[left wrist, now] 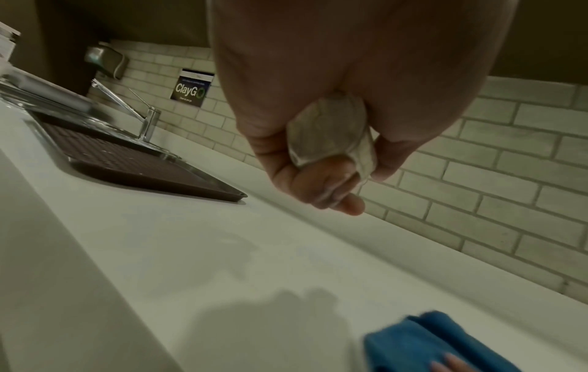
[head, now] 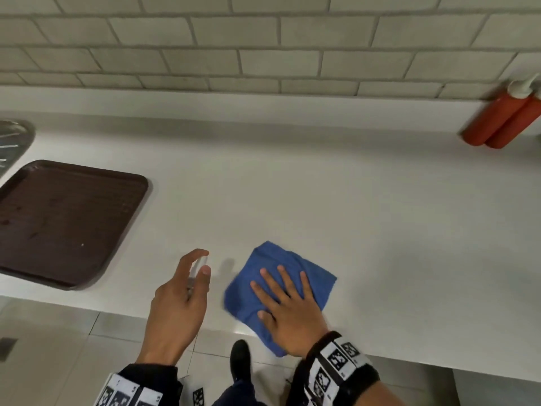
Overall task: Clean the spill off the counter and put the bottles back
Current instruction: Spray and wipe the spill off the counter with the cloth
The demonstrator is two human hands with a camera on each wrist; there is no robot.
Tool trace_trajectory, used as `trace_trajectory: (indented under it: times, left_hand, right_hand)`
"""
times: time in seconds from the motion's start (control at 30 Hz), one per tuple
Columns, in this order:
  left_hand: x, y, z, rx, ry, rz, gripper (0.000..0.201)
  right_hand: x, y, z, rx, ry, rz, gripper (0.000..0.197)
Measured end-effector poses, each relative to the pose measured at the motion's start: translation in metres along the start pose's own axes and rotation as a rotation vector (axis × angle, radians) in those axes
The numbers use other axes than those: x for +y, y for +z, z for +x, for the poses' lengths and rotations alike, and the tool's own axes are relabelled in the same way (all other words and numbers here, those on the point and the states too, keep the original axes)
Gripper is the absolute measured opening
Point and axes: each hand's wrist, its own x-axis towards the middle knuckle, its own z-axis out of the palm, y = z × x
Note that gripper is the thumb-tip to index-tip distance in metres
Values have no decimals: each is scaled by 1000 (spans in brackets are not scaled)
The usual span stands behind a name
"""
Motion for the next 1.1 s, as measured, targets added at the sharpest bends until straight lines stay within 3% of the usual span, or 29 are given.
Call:
trace_trajectory:
  times: [0.2,0.3,0.43,0.53,0.8,0.97,1.1]
  left_hand:
    - [-6,-3,5,-4,18,2,27]
    - [-10,-7,20,-32,33,-9,27]
    - [-10,-17,50,-57,79,-32,27]
    - [-15,-27,72,-76,107,-36,28]
    - [-42,-56,122,-119,132,-27,28]
    - [-50,-69,152,-124,136,-51,26]
    - [-40,-67,178,-157,178,-36,27]
  right_hand:
    - [95,-22,9,15,307,82,67]
    - [103,-36,37,-11,418,85,88]
    - [86,-53,84,-5,527,126,74]
    - [71,-69,132,-25,529,162,62]
    - [43,-104,259,-110,508,169,62]
    - [-5,-82,253,-64,342,99,63]
    - [-12,-80,245,-85,279,53,78]
